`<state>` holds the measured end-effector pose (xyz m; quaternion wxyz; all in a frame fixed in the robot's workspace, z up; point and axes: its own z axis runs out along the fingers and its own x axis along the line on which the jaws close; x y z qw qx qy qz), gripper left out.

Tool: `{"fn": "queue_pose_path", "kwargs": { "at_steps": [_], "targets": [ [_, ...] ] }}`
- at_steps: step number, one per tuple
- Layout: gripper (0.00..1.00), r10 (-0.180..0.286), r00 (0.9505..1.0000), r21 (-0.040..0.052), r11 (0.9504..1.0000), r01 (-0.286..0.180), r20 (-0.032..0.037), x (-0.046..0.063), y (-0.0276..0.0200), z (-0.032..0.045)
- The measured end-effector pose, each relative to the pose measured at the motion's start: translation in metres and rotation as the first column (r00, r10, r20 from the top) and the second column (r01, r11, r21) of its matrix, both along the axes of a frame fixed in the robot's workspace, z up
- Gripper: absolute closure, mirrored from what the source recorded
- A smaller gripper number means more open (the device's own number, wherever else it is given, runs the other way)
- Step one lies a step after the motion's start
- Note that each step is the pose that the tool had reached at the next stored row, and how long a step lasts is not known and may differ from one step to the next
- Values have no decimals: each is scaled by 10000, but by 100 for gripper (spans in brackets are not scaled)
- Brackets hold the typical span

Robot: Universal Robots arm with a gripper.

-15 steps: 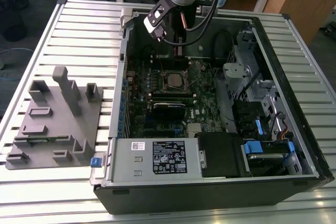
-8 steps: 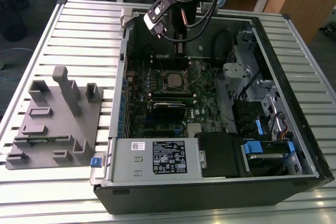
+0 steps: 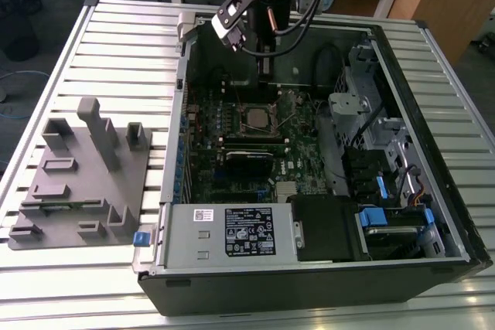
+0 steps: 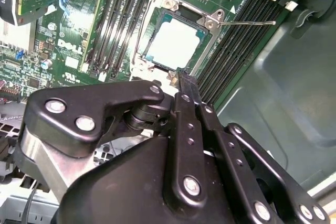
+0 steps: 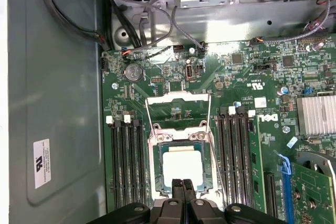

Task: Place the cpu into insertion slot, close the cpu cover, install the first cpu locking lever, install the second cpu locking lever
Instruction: 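Close the cpu cover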

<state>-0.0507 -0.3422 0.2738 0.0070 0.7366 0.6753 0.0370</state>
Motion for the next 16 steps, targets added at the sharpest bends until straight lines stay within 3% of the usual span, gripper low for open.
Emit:
{"fn": "queue_pose_path", "kwargs": {
  "at_steps": [7, 16],
  "targets": [
    [89, 0, 10000, -5, 10000, 0, -3, 15, 0, 4],
    [89, -1, 10000, -3, 10000, 1, -2, 153, 0, 2]
  ]
}}
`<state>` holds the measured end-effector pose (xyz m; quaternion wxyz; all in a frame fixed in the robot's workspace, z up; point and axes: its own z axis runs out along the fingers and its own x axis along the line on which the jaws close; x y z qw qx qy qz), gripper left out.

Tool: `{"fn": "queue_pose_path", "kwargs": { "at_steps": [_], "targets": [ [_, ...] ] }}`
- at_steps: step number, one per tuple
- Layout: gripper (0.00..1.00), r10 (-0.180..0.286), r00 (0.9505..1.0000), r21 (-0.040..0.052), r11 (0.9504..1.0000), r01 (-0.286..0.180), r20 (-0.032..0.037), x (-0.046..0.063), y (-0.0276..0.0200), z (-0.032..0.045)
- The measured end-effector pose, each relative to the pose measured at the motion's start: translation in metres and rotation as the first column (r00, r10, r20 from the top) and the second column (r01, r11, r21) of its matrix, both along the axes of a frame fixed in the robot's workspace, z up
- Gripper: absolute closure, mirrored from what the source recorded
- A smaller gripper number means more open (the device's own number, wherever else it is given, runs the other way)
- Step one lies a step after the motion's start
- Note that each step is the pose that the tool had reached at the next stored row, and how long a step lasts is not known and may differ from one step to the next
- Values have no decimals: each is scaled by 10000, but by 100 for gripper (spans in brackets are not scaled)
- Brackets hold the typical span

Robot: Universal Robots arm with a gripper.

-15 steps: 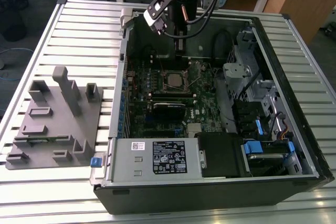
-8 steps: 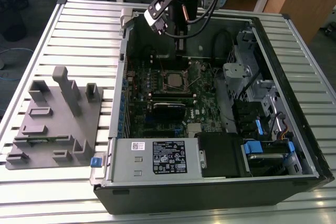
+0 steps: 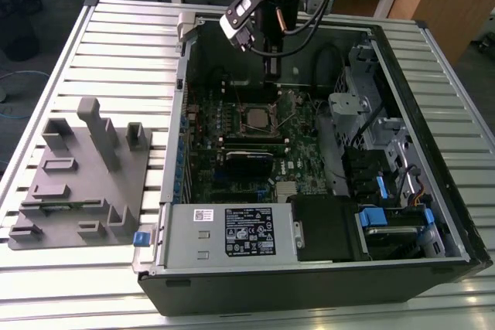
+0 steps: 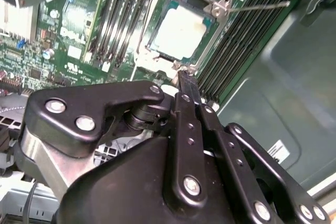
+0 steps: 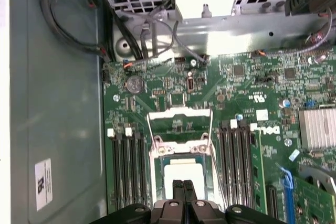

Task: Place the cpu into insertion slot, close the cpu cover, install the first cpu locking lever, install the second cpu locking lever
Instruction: 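Close the cpu cover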

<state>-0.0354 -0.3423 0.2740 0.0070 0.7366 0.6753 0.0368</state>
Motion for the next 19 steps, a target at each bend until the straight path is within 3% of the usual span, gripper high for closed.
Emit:
{"fn": "queue_pose_path", "kwargs": {
  "at_steps": [19],
  "targets": [
    [89, 0, 10000, -1, 10000, 0, -1, 432, 0, -5]
  ]
}}
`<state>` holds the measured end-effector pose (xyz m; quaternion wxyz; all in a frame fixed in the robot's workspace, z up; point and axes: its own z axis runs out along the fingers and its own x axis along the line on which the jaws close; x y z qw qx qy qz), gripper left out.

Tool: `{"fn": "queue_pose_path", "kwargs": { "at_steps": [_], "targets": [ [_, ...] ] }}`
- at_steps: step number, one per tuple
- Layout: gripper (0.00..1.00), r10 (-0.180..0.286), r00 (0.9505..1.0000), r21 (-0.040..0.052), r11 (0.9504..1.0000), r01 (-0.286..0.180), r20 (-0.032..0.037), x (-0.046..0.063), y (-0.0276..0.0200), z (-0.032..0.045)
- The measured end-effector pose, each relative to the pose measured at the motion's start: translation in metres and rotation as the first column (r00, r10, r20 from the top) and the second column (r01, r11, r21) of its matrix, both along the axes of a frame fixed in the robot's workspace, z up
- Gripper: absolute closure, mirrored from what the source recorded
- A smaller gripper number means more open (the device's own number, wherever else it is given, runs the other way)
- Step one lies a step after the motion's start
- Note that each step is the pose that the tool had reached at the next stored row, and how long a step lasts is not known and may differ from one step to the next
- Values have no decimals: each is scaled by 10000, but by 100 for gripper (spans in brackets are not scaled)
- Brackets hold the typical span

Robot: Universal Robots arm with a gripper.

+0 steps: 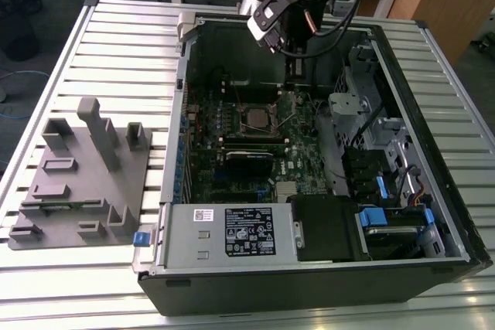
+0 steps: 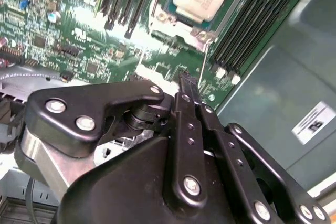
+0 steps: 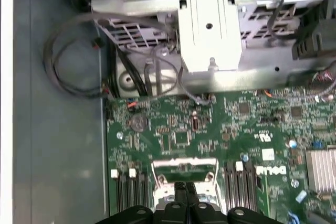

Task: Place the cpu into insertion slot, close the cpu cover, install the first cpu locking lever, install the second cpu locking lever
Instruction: 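Close the cpu cover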

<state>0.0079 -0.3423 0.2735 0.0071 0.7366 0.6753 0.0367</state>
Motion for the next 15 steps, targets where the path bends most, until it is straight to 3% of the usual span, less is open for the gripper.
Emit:
{"fn": "queue_pose_path", "kwargs": {
  "at_steps": [15],
  "targets": [
    [89, 0, 10000, 1, 10000, 0, 1, 328, 0, -6]
  ]
}}
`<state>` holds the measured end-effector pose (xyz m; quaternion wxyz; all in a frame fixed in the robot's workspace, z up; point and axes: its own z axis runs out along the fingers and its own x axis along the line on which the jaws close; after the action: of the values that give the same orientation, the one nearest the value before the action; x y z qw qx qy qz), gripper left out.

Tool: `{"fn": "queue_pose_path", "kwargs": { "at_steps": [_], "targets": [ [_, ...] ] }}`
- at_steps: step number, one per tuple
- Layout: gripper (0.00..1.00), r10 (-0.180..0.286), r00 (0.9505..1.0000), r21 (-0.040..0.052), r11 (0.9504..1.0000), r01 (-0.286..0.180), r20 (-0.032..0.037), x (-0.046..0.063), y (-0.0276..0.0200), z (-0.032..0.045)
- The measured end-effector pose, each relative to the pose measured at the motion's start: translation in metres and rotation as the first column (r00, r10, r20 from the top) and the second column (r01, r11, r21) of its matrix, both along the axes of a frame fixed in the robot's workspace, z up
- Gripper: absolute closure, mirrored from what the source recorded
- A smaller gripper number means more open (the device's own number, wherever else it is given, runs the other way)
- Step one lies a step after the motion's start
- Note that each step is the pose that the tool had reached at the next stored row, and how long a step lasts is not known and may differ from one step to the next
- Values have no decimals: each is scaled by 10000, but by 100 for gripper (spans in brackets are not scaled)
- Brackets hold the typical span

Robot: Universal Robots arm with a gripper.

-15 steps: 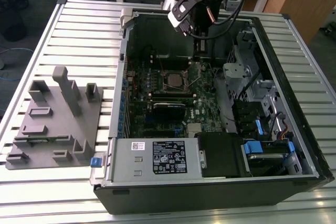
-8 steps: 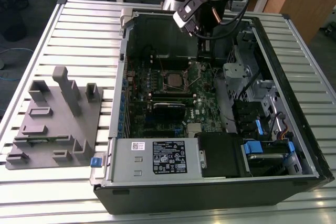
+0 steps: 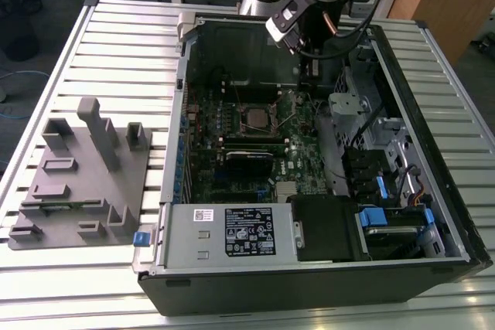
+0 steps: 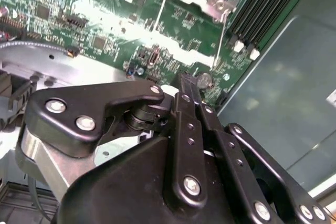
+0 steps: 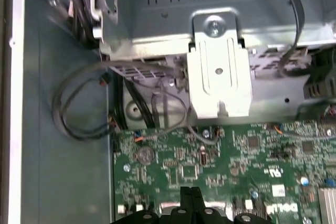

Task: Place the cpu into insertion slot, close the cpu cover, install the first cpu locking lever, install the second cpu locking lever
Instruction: 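Close the cpu cover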

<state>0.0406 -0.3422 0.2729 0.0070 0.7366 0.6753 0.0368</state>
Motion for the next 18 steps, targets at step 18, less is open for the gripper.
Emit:
{"fn": "queue_pose_path", "kwargs": {
  "at_steps": [18],
  "targets": [
    [89, -7, 10000, 32, 10000, 7, 0, 49, 0, -102]
  ]
}}
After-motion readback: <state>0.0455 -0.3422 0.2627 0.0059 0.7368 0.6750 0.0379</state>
